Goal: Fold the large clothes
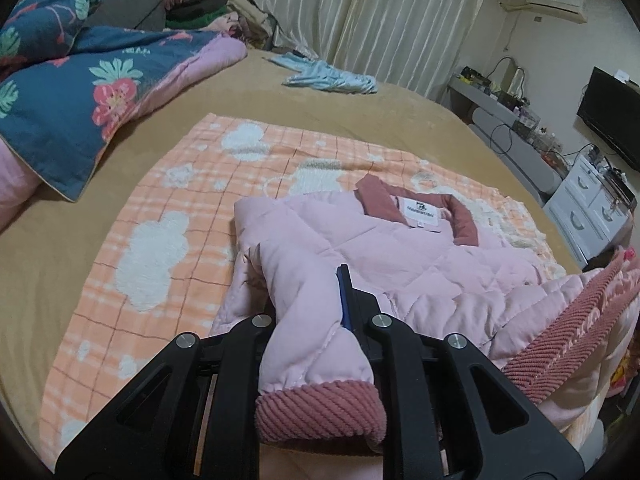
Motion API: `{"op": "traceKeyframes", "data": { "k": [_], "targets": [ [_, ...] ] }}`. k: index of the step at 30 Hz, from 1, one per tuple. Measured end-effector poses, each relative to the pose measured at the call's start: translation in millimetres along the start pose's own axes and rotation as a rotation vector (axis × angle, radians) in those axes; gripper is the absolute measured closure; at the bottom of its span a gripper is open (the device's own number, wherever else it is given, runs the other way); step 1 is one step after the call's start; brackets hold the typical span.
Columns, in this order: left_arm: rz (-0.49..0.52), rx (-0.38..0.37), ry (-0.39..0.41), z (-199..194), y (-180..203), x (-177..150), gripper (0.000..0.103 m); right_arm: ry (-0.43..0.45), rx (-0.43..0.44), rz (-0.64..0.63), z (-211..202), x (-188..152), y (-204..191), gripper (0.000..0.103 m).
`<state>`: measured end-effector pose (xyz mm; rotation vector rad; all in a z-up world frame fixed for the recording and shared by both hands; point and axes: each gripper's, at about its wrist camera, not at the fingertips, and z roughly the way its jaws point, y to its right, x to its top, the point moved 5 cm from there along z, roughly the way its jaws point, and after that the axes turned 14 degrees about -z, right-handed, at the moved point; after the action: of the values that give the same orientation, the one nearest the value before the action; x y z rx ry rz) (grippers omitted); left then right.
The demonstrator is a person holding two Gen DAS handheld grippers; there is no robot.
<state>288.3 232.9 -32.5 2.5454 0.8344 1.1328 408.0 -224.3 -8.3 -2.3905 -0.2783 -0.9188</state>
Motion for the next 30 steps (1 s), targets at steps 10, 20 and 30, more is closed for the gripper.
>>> {"op": "traceKeyframes", "data": {
  "k": [10, 20, 30],
  "targets": [
    [-0.015, 0.019, -0.038, 31.0, -3.1, 3.5, 0.094, 0.083, 0.073, 0.060, -2.7, 21.9, 11.7, 0.029],
    [-0.044, 0.002, -0.046, 34.7, -3.2, 9.2, 0.089, 0.027, -0.180, -0.323, -19.5, -13.2, -8.1, 0.013],
    [-0.038, -0.082, 0.037, -15.0, 14.6, 21.6, 0.040, -0.034, -0.175, -0.293, 6.0, -58.9, 1.9, 0.013]
  ]
}}
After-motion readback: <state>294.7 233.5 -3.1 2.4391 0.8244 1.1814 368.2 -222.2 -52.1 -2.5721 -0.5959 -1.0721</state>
